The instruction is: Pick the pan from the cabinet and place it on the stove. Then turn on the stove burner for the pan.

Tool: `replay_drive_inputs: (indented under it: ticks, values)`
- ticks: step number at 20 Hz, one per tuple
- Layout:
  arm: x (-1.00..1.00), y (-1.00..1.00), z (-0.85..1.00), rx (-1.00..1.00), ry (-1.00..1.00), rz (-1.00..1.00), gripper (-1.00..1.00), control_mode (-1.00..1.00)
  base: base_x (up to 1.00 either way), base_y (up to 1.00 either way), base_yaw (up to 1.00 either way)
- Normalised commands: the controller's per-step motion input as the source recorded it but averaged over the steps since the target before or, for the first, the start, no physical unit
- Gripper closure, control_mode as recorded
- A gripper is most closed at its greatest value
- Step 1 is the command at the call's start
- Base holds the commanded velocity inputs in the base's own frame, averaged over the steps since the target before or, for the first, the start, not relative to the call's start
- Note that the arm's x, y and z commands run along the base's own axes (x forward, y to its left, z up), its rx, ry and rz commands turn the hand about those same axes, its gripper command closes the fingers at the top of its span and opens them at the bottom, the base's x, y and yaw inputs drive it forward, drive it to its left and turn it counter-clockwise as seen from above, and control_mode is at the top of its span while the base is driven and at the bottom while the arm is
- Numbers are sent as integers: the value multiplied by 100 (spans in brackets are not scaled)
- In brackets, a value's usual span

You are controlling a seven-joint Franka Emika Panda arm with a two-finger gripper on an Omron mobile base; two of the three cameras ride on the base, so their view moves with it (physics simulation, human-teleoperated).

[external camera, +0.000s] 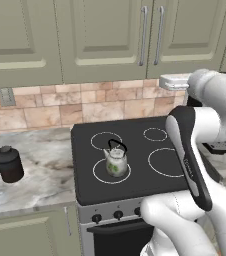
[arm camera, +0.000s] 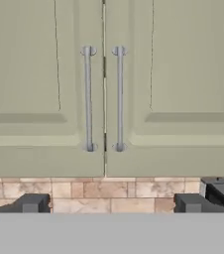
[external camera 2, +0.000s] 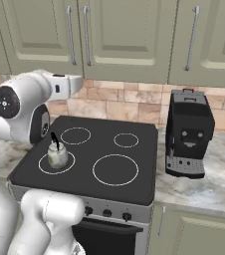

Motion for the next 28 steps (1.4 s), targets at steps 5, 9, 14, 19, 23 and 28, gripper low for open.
replay_drive_inputs:
  ticks: [5, 9, 14, 19, 23, 28]
  values:
    - [-24, 0, 32, 0, -33, 0, -100, -100, 0, 0, 0]
    - [-20, -14, 28, 0, -27, 0, -100, -100, 0, 0, 0]
    - [-2, -13, 19, 0, -16, 0, -100, -100, 0, 0, 0]
    - [16, -2, 3, -1, -4, 1, -100, -100, 0, 0, 0]
    - [35, 0, 0, -2, 0, 2, -100, -100, 0, 0, 0]
    - [38, 0, 1, 0, 1, 2, -100, -100, 0, 0, 0]
